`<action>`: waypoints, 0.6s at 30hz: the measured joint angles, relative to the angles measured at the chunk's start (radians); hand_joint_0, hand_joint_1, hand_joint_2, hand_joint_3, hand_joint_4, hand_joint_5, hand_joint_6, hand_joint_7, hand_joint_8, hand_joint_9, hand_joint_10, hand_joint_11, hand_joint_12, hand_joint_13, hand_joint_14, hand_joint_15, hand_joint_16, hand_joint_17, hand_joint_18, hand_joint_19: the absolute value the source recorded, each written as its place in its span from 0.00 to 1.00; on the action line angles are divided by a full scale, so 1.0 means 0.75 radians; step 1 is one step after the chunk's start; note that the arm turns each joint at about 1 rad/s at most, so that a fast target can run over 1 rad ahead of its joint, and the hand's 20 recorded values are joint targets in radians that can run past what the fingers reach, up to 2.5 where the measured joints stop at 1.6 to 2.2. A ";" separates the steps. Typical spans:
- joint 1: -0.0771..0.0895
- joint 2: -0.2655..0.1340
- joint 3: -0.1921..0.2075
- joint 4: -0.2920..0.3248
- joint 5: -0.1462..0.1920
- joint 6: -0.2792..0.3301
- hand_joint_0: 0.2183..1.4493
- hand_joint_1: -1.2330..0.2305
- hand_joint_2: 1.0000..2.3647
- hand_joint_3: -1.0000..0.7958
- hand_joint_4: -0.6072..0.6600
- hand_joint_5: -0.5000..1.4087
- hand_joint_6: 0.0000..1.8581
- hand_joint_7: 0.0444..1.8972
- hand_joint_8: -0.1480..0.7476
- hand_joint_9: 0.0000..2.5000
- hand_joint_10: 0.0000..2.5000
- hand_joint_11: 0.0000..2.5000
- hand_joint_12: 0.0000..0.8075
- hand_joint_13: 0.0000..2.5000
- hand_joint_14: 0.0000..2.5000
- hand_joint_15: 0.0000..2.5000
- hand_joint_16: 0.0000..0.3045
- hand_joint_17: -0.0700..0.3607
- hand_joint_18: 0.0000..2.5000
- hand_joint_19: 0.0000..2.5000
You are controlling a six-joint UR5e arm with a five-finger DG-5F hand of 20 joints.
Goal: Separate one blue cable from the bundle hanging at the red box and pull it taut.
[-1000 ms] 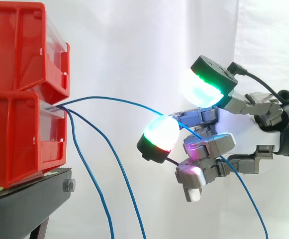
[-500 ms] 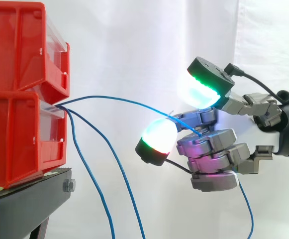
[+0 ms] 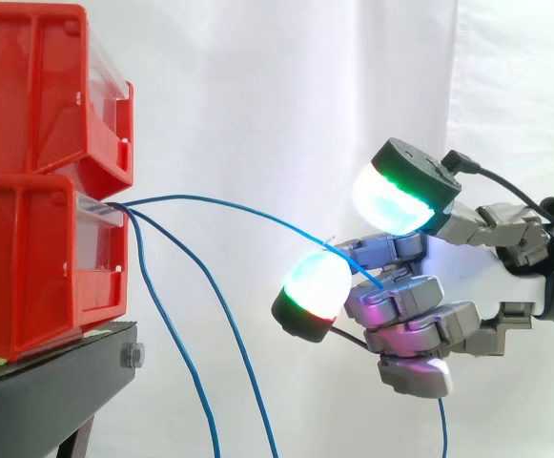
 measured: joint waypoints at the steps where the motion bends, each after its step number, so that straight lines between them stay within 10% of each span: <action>1: -0.002 0.000 -0.002 0.006 0.000 0.004 0.22 0.38 0.00 0.28 0.62 0.14 0.45 0.38 0.56 0.13 1.00 0.57 0.47 0.39 1.00 0.51 0.17 0.44 0.45 0.41; 13: -0.015 -0.001 -0.042 0.018 0.049 0.097 0.20 0.41 0.00 0.28 0.67 0.14 0.44 0.38 0.63 0.21 1.00 0.73 0.71 0.64 1.00 0.59 0.25 0.57 0.76 0.42; 14: -0.014 -0.001 -0.048 0.020 0.063 0.104 0.20 0.41 0.00 0.28 0.67 0.14 0.43 0.38 0.64 0.21 1.00 0.73 0.71 0.65 1.00 0.58 0.77 0.57 0.77 0.42; 18: -0.010 -0.002 -0.056 0.024 0.094 0.114 0.20 0.42 0.00 0.28 0.69 0.15 0.43 0.39 0.68 0.26 1.00 0.84 0.73 0.72 1.00 0.58 0.81 0.59 0.88 0.40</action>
